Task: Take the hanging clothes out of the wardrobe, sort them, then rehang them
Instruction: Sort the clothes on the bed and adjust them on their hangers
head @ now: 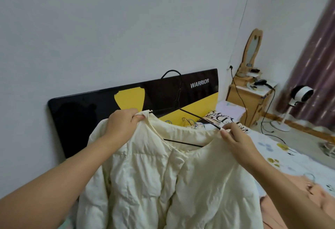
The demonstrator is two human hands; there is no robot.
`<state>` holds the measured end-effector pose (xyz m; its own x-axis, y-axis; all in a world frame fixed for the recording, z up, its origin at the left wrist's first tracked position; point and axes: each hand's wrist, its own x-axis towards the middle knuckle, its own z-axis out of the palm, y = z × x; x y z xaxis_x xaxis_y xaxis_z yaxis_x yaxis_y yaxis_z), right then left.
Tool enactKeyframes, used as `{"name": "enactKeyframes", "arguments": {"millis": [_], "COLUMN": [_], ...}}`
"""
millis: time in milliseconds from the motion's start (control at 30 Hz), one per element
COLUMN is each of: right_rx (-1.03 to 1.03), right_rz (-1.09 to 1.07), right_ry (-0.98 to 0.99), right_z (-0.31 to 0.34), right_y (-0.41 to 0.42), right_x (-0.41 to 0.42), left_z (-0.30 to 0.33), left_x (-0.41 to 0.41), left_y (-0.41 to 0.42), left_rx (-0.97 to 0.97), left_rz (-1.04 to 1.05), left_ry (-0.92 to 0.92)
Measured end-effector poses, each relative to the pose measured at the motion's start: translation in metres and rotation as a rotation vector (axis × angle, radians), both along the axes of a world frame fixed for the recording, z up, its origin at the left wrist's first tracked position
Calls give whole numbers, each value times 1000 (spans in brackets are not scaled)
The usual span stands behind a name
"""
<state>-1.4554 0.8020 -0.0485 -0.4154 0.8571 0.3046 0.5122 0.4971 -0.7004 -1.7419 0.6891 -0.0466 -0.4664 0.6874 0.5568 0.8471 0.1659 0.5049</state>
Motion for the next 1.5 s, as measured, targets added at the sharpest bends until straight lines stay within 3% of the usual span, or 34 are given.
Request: {"name": "enactKeyframes", "arguments": {"millis": [67, 167, 333, 533, 633, 700, 967, 1200, 1267, 1500], "right_rx": [-20, 55, 119, 116, 67, -68, -478, -657, -657, -739], "right_rz": [11, -42, -251, -481, -468, -427, -278, -254, -249, -178], "right_ry": [12, -154, -406, -520, -519, -595, -565, -487, -507, -649], "right_z": [-7, -28, -68, -118, -164, -194, -289, -346, -358, -366], "right_y": [23, 66, 146, 225, 246, 258, 292, 306, 307, 315], "right_x": [-13, -36, -89, -164, -195, -208, -246, -277, -279, -272], "left_z": [-8, -24, -58, -104, -141, -166, -238, -276, -289, -317], "left_x": [-17, -45, -101, -151, -166, -174, -198, -182, -175, -181], "left_y": [29, 81, 173, 273, 311, 331, 385, 394, 386, 382], "left_rx": [-6, -32, -118, -162, -205, -235, -414, -428, -432, -757], "left_rz": [-16, -62, -85, -102, -101, -118, -106, -82, -157, -317], "left_ry": [-10, -7, -2, -19, -3, 26, 50, 352, 453, 605]}}
